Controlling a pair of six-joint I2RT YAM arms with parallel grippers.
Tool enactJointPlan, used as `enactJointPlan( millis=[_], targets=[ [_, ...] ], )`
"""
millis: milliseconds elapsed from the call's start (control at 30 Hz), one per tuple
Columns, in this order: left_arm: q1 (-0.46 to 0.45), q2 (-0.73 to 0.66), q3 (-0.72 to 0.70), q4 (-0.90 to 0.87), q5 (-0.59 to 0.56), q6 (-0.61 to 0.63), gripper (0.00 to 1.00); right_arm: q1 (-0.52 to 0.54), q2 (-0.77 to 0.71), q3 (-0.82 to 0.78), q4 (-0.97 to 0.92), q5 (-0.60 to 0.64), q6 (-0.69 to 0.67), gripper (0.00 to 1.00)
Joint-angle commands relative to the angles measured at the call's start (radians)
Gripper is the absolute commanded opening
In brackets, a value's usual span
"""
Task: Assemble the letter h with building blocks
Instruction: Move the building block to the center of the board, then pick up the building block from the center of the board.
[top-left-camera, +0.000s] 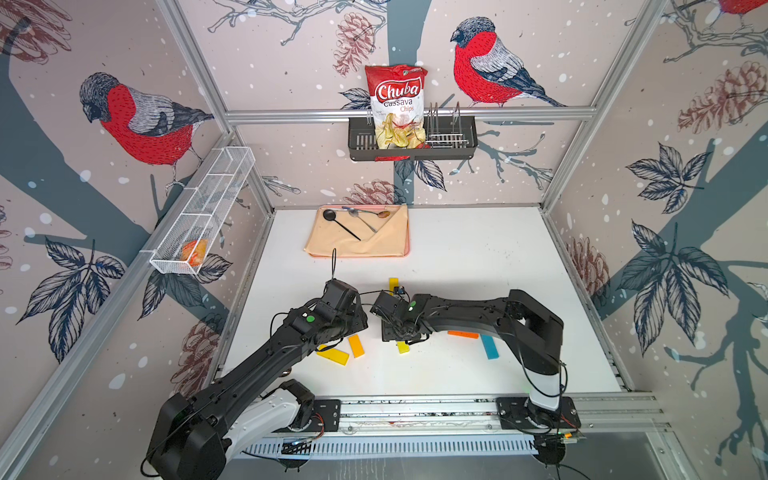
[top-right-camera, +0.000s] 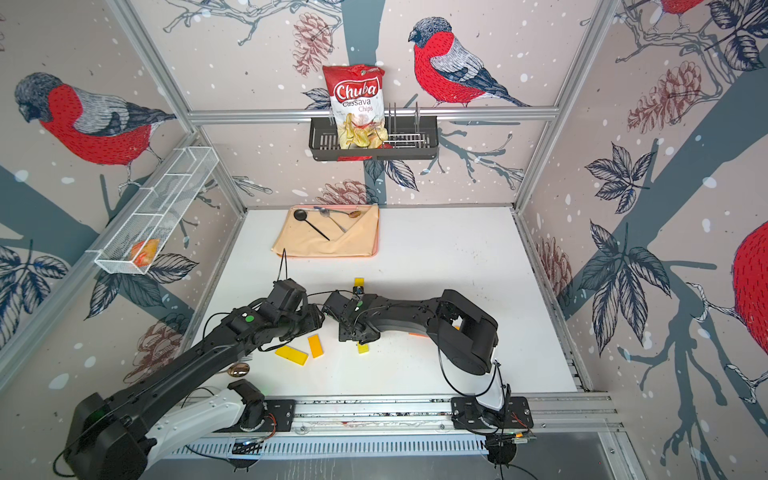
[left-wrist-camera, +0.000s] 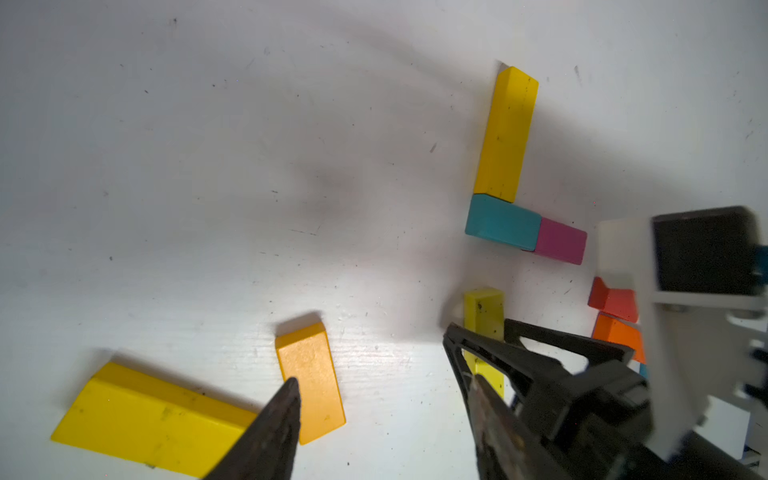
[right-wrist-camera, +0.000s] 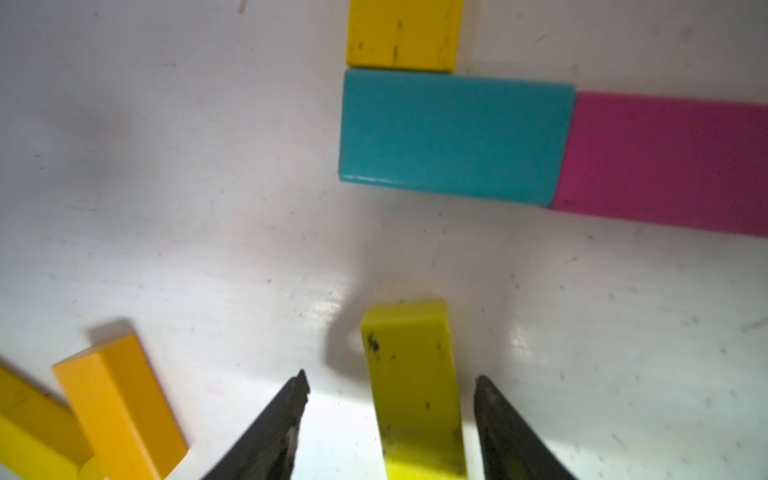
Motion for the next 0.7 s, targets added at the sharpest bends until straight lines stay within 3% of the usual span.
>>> enactJointPlan(
  millis=[0,167,400,533,667],
  targets=[
    [-0.046,0.017,-0.003,0.013,-0.033,-0.004,0.65,-0.012,-0.096,-0.019,-0.054,0.060,0.044,0.69],
    [-0.201,0.158,0.063,0.050,-0.095,-0.079,0.65,-0.080,-0.322,-0.135,-0.113,0.167,0.063,0.70],
    [-0.387,0.479,0.240,0.071,-0.123,-0.099,0.63,-0.199,-0.595,-0.289,-0.142,0.182,0.046,0.71],
    [-0.432,0.654,0.326,0.027,-0.129,-0.099,0.54,-0.273,-0.703,-0.396,-0.130,0.167,0.028,0.71],
    [-0.454,0.722,0.327,0.019,-0.155,-0.126,0.57,-0.328,-0.788,-0.466,-0.120,0.146,0.003,0.71]
  ],
)
